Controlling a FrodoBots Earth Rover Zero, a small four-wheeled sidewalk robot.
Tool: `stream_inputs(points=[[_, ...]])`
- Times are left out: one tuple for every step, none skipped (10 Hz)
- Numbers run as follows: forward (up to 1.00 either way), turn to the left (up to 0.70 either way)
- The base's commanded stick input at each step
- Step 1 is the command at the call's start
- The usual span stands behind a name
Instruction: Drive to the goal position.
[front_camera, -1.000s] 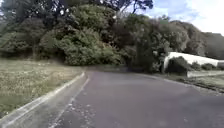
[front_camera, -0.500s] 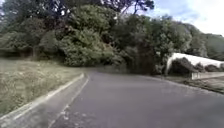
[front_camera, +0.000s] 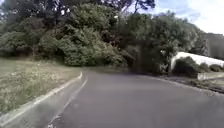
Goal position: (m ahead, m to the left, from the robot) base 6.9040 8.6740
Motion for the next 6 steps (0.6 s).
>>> stream_inputs(points=[[0.7,0.18],[0.7,0.18],[0.7,0.11],[0.7,0.02],[0.7,0.05],[0.7,0.08]])
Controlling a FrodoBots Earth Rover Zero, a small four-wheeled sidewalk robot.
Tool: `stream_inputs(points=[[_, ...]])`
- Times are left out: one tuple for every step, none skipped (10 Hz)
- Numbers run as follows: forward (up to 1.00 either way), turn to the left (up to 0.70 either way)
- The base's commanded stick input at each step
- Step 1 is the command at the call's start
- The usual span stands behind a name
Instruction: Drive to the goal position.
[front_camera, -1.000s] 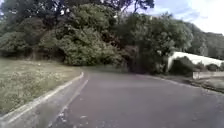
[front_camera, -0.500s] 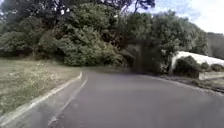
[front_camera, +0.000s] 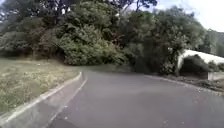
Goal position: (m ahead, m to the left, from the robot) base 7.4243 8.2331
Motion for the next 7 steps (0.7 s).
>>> stream_inputs(points=[[0.7,0.23],[0.7,0.22],[0.7,0.0],[0.7,0.0],[0.7,0.0],[0.7,0.03],[0.7,0.24]])
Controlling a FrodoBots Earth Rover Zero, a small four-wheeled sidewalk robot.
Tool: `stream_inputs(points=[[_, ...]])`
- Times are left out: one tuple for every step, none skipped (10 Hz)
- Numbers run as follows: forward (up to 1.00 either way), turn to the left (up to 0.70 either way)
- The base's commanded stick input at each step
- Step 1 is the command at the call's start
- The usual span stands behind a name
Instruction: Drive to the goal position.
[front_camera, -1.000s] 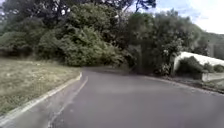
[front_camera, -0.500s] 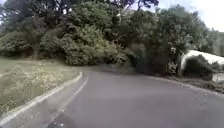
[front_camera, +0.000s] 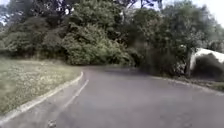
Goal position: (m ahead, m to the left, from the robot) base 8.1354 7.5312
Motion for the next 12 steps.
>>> stream_inputs(points=[[0.7,0.18],[0.7,0.11],[0.7,0.08],[0.7,0.16],[0.7,0.21],[0.7,0.14],[0.7,0.07],[0.7,0.01],[0.7,0.0],[0.7,0.04],[0.7,0.07],[0.7,0.07]])
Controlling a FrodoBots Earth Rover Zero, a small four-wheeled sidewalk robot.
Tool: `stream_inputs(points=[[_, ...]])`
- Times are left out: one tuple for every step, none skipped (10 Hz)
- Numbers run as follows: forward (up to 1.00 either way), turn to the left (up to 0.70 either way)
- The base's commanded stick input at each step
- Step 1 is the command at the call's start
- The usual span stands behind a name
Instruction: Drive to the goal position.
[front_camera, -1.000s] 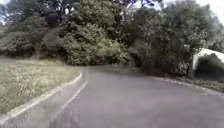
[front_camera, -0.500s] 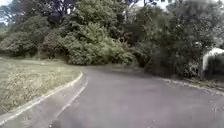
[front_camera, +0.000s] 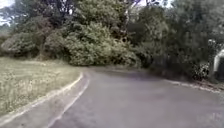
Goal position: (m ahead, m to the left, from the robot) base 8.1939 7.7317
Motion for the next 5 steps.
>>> stream_inputs(points=[[0.7,0.03],[0.7,0.03],[0.7,0.12],[0.7,0.21],[0.7,0.16]])
